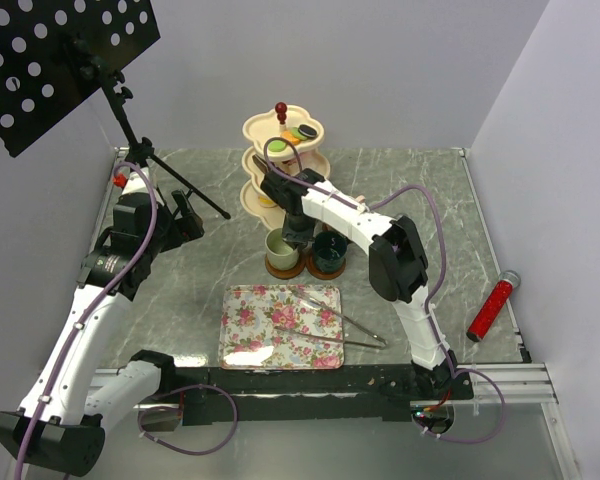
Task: Serve the afternoon tea
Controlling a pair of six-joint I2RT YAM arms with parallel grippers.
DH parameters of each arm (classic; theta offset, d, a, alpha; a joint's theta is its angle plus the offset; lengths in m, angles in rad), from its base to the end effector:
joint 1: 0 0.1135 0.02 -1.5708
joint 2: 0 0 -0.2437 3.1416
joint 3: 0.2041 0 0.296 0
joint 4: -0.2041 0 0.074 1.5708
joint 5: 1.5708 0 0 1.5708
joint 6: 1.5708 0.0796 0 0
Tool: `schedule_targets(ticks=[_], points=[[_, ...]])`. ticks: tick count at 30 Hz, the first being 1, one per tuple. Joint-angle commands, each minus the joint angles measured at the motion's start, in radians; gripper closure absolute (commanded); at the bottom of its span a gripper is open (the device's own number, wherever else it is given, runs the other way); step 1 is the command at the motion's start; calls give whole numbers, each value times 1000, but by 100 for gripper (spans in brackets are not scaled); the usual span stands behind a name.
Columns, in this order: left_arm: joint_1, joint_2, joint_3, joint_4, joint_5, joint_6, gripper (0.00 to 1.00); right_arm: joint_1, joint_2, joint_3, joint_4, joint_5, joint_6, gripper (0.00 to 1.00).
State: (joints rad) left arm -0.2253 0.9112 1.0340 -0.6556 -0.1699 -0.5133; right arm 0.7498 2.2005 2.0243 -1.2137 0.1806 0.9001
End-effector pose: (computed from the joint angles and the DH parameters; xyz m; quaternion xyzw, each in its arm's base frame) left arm 0.2782 -0.0500 0.3237 -0.1658 0.8502 -0.1097 0.4875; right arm 0.3660 0.3213 0.1689 0.0826 0.9884 0.0051 0.1270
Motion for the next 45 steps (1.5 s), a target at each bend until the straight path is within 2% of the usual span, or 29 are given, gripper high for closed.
schedule_targets(ticks=[1, 13, 21, 23, 28, 33, 45], points=[[-3, -21, -5, 28, 1, -4, 0, 13, -56, -21, -27, 28, -1, 100], [-3, -23, -3, 28, 1, -4, 0, 13, -41, -7, -32, 13, -21, 99], [-3, -26, -6, 28, -2, -2, 0, 11, -22, 13, -55, 13, -30, 85], [-3, -26, -6, 30, 0, -4, 0, 11, -22, 14, -63, 13, -27, 75], [-3, -26, -9, 28, 0, -2, 0, 11, -18, 20, -70, 8, -30, 68], [-3, -29, -11, 30, -2, -2, 0, 10, -25, 24, -57, -1, -43, 55], [-3, -32, 1, 25, -20, 1, 0, 13, -165, -41, 66, -4, -110, 43]])
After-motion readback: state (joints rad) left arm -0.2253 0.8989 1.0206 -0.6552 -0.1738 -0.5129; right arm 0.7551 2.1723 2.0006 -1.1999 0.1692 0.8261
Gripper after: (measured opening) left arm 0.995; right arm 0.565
